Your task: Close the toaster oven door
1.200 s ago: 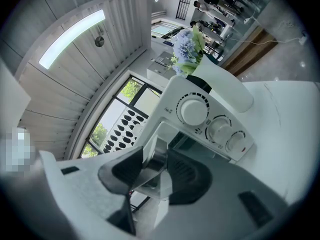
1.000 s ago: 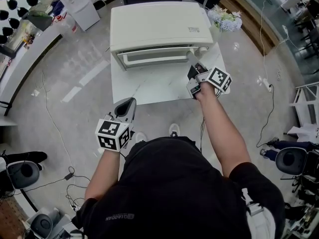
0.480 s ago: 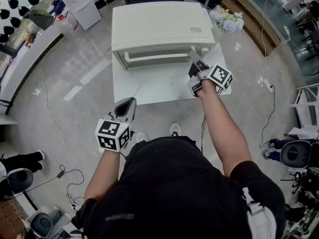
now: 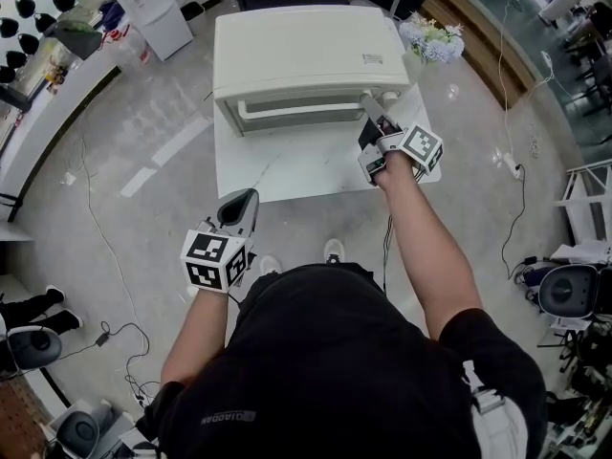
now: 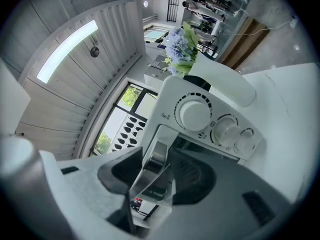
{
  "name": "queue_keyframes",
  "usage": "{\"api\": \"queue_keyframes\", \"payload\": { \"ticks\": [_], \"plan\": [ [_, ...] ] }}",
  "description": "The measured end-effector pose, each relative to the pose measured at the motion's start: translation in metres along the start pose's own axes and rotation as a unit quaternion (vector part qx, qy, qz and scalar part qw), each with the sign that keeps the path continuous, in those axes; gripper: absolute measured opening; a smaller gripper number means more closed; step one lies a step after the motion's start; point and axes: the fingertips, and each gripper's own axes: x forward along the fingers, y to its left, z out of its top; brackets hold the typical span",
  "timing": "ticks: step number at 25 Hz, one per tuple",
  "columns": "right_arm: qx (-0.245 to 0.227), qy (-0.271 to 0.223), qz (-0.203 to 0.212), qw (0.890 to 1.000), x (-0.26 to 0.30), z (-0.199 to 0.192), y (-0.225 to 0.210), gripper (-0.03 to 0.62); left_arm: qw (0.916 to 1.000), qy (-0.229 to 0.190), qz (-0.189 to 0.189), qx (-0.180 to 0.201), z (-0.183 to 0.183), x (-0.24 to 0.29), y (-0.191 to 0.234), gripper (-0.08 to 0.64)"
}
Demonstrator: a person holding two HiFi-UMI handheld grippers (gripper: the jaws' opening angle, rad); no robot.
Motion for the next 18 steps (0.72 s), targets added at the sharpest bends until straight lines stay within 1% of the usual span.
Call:
{"api": "queue_keyframes", "payload": {
  "ticks": [4,8,10,12,14,16,18],
  "plan": [
    [0.014,-0.016,0.0,1.0,-0.01,-0.001,-0.001,0.164,1.0,-0.004,-0.001,0.0,0.002,-0.001,0.002,0.003],
    [0.014,-0.013,-0.004,1.0,-0.039,-0.014,-0.007,0.164,1.0,-0.008,-0.002,0.001,0.001,-0.002,0.0,0.003],
    [0.001,-0.002,-0.011,1.0,-0.056,-0.024,-0.01,0.163,1.0,-0.009,-0.003,0.002,0.002,-0.003,0.0,0.003],
    [-0.016,0.017,-0.021,1.0,-0.07,-0.038,-0.009,0.163,0.9999,-0.01,-0.004,0.003,0.004,-0.003,-0.001,0.003],
    [-0.039,0.037,-0.023,0.998,-0.082,-0.051,-0.003,0.163,0.9999,-0.011,-0.007,0.004,0.006,-0.001,-0.002,0.003],
    [-0.057,0.05,-0.017,0.997,-0.09,-0.063,0.007,0.163,0.9999,-0.012,-0.011,0.004,0.007,0.001,-0.003,0.003],
    [-0.078,0.063,0.002,0.995,-0.096,-0.074,0.022,0.161,0.9998,-0.014,-0.015,0.006,0.009,0.002,-0.005,0.003]
  ]
}}
